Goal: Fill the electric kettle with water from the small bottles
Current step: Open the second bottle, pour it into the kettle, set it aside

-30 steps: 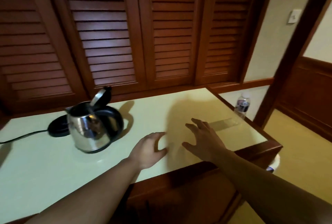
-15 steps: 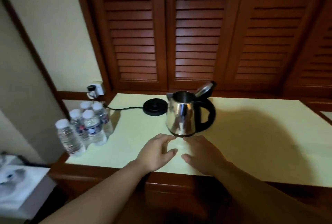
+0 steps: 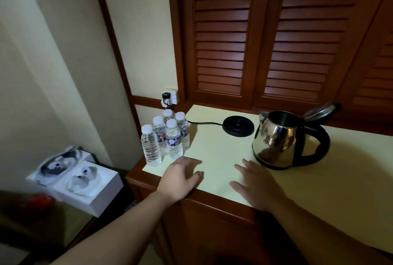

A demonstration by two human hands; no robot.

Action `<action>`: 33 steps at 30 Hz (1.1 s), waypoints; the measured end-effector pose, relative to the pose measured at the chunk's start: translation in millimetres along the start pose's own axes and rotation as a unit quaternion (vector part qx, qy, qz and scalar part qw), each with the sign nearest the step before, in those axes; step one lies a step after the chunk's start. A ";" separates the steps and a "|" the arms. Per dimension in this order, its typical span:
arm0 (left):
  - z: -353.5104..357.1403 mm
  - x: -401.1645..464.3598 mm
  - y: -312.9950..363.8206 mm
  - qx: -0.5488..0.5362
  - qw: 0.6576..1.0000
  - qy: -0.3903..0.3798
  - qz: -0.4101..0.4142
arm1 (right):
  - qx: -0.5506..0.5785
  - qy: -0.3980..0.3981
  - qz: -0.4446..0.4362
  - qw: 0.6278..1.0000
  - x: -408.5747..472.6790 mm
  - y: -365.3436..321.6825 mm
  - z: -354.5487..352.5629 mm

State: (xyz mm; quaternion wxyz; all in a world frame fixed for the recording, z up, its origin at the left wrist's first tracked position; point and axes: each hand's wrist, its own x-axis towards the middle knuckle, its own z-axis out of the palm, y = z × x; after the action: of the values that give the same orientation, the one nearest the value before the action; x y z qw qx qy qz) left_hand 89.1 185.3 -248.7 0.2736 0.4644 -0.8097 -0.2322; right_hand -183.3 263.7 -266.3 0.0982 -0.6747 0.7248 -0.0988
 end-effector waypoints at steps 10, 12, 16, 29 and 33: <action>-27.8 -10.5 -29.3 -0.013 0.974 0.181 -0.135 | -0.011 0.036 -0.016 0.999 -2.2 3.3 1.2; -35.2 -9.8 -30.6 -0.029 0.961 0.223 -0.162 | -0.005 0.042 -0.017 0.999 -3.8 3.2 2.4; -50.3 -4.9 -37.9 -0.062 0.934 0.272 -0.221 | 0.007 0.056 -0.021 0.998 -7.0 2.2 2.8; -50.8 2.4 -31.5 -0.110 0.950 0.195 -0.217 | 0.047 0.055 -0.018 0.997 -10.2 5.5 1.3; -33.1 -2.8 -15.6 -0.122 0.965 0.160 -0.169 | 0.094 0.060 -0.008 0.994 -11.2 7.4 0.2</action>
State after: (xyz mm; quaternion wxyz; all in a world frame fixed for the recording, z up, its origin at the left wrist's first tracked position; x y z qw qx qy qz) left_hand 121.9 176.6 -234.6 0.4112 0.5887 -0.6307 -0.2943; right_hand -189.5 275.4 -268.5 0.1164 -0.6609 0.7118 -0.2073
